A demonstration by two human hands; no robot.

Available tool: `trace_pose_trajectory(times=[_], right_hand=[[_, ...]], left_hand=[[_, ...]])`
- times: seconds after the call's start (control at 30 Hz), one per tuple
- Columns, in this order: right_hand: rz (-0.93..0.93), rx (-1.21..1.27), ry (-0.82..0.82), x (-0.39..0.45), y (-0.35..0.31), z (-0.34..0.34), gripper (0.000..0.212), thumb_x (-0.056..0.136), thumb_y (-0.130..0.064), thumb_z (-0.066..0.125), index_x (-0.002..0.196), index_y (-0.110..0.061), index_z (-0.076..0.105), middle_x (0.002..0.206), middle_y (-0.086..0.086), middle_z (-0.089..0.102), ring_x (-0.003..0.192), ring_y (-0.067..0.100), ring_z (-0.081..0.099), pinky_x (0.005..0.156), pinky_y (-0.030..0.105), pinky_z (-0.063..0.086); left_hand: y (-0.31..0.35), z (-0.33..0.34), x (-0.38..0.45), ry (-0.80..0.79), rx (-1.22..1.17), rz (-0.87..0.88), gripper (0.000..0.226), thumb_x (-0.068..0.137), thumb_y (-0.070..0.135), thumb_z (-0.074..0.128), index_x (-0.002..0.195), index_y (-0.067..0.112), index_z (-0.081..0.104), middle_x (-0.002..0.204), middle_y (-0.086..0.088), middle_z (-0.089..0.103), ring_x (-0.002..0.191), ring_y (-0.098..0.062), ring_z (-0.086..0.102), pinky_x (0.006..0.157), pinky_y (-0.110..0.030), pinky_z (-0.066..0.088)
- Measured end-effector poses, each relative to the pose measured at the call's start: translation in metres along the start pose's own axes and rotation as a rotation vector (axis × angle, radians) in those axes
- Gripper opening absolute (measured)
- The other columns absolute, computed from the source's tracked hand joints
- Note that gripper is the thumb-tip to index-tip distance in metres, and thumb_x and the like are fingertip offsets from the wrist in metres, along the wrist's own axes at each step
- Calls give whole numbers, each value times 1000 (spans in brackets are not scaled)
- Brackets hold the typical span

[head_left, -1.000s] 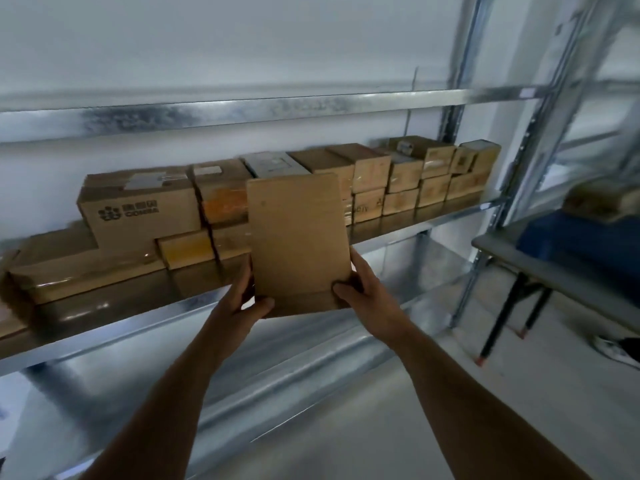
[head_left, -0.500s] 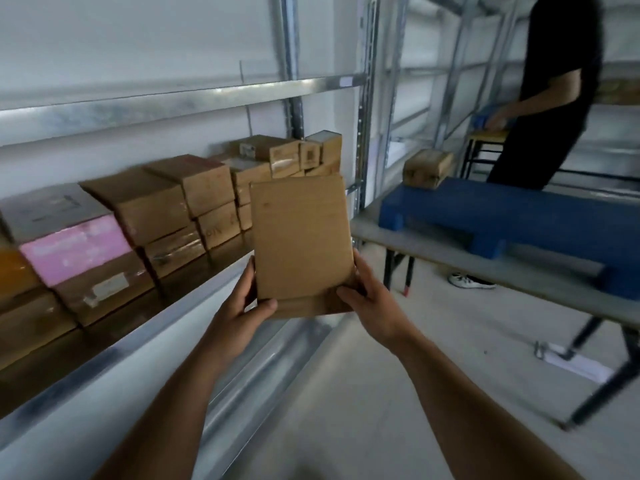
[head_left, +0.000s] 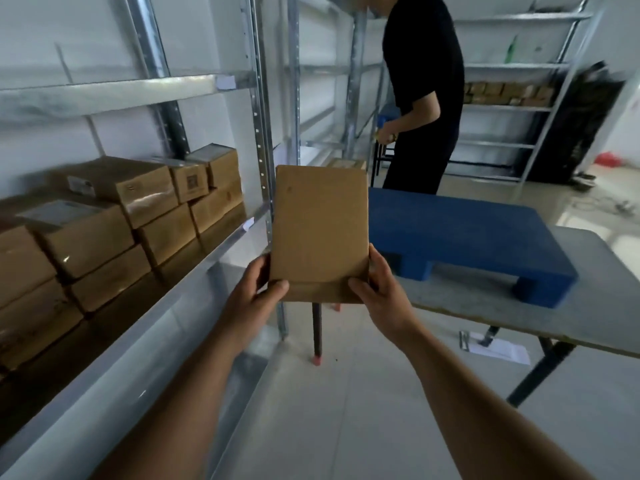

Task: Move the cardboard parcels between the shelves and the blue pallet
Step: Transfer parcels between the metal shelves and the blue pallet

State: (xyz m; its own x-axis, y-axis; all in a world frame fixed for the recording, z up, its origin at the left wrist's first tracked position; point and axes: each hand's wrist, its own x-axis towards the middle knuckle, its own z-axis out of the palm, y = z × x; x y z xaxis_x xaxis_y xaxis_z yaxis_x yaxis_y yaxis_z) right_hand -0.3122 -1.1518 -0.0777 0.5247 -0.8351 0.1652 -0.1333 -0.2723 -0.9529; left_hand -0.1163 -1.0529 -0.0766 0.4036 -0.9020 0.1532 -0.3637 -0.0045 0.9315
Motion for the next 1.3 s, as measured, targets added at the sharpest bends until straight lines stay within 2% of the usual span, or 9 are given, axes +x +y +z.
trace_pose_trajectory(times=[0.17, 0.23, 0.33, 0.43, 0.53, 0.87, 1.0, 1.13, 1.3], right_hand=[[68, 11, 81, 36, 29, -31, 69, 96, -17, 50, 149, -38, 11, 132, -11, 42, 118, 12, 49, 77, 18, 45], [87, 35, 97, 55, 39, -43, 69, 96, -16, 51, 148, -39, 13, 128, -15, 45, 119, 12, 49, 82, 22, 47], [107, 67, 131, 89, 54, -61, 68, 95, -13, 52, 149, -37, 17, 126, -15, 48, 120, 14, 50, 102, 38, 44], [131, 59, 160, 131, 72, -82, 68, 96, -14, 52, 149, -38, 16, 131, -10, 50, 121, 14, 51, 107, 44, 39], [128, 23, 176, 179, 88, -110, 68, 96, -20, 53, 149, -38, 14, 133, -13, 49, 120, 13, 51, 106, 44, 40], [224, -16, 187, 305, 144, -196, 76, 92, -32, 59, 151, -36, 10, 131, -3, 55, 116, 14, 55, 102, 36, 43], [292, -8, 180, 332, 170, -204, 83, 89, -38, 63, 151, -35, 8, 130, -2, 56, 106, 9, 61, 88, 25, 48], [365, -34, 198, 357, 191, -209, 84, 89, -39, 63, 151, -35, 6, 127, -4, 56, 93, 0, 61, 62, 6, 44], [446, -93, 221, 390, 207, -208, 85, 89, -42, 59, 151, -33, 2, 121, -2, 57, 92, 4, 59, 63, 15, 43]], left_hand=[[-5, 35, 64, -98, 45, 31, 49, 93, 38, 51, 139, 38, 35, 125, 16, 51, 106, 1, 49, 85, -19, 39], [-8, 50, 91, -138, 36, 58, 47, 93, 38, 50, 138, 42, 34, 126, 14, 49, 103, 6, 49, 80, -14, 39], [-15, 72, 135, -154, 54, 35, 48, 92, 42, 49, 137, 44, 32, 129, 7, 42, 109, -4, 48, 90, -26, 44], [-19, 94, 187, -176, 41, 32, 44, 94, 37, 50, 134, 42, 33, 132, 3, 43, 108, -6, 49, 91, -28, 42], [-16, 119, 243, -212, 57, 76, 46, 95, 34, 48, 139, 35, 35, 134, -2, 48, 117, -13, 50, 100, -35, 41], [-20, 206, 385, -224, 59, -4, 55, 94, 36, 50, 144, 30, 29, 129, 10, 48, 108, -4, 49, 82, -17, 39], [-38, 225, 419, -238, 82, -95, 64, 92, 41, 53, 147, 27, 23, 139, 4, 44, 121, -14, 46, 95, -30, 39], [-55, 240, 452, -288, 108, -140, 64, 92, 44, 51, 147, 29, 22, 142, 1, 42, 122, -15, 45, 92, -29, 37], [-74, 249, 490, -387, 175, -187, 65, 94, 47, 45, 149, 29, 15, 149, -1, 34, 132, -19, 37, 100, -29, 33]])
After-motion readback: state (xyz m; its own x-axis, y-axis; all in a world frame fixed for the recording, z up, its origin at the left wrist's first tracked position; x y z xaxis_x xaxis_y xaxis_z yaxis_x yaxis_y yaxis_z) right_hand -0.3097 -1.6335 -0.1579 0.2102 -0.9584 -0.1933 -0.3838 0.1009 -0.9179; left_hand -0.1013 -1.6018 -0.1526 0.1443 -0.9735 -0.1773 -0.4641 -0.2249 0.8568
